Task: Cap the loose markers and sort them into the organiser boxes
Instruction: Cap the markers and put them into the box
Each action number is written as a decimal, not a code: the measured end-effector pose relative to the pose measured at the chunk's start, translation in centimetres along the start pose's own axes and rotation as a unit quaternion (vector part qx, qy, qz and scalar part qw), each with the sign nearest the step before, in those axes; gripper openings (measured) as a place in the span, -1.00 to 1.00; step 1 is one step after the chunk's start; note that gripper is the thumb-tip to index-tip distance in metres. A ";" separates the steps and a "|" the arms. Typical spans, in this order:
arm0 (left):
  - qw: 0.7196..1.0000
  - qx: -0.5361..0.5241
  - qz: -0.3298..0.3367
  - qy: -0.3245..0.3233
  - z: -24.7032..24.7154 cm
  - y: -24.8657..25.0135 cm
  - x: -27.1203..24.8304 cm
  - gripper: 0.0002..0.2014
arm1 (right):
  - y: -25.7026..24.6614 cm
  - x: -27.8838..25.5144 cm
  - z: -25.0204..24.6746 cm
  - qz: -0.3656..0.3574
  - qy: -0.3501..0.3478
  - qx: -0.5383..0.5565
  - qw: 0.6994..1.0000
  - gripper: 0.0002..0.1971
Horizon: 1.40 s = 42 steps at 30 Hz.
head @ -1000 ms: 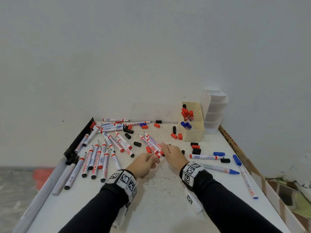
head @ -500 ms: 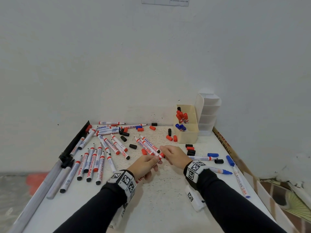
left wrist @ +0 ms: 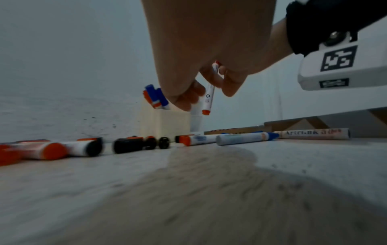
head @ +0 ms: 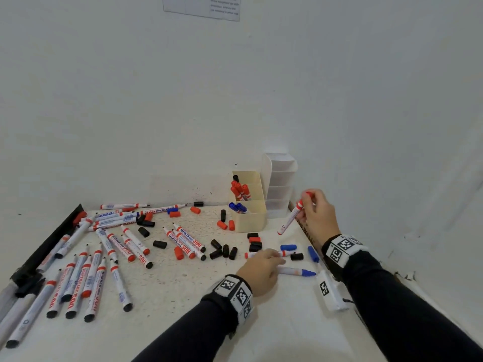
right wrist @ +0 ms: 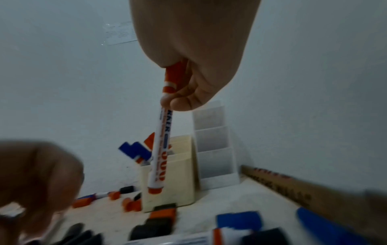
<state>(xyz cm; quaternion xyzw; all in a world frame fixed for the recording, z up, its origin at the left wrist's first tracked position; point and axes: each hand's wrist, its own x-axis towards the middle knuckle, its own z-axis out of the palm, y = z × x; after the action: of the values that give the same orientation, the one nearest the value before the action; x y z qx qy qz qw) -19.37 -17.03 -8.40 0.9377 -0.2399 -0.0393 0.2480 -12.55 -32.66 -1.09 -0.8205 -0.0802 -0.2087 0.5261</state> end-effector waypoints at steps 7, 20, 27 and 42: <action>0.980 0.158 0.019 -0.121 0.3 0.8 2.0 -0.56 | 1.0 1.3 -0.8 -0.024 0.005 -0.011 1.000 -0.91; 0.975 -0.011 -0.219 -0.042 -3.8 -5.6 -1.4 -0.67 | -2.4 5.2 6.4 -0.123 -0.019 -0.056 0.991 -0.77; 0.953 -0.121 -0.278 0.028 -5.6 -8.3 -2.9 -0.66 | -1.4 6.0 9.9 -0.053 -0.086 -0.103 0.990 -0.90; 0.946 -0.161 -0.269 0.084 -4.8 -7.9 -4.2 -0.73 | 1.5 3.4 2.6 0.138 -0.203 -0.444 0.862 -0.68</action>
<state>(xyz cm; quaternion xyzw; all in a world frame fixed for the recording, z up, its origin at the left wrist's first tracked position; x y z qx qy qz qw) -18.80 -6.90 -8.24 0.9147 0.0520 -0.0640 0.3956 -8.24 -31.28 -1.84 -0.9941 0.0298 0.0240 0.1011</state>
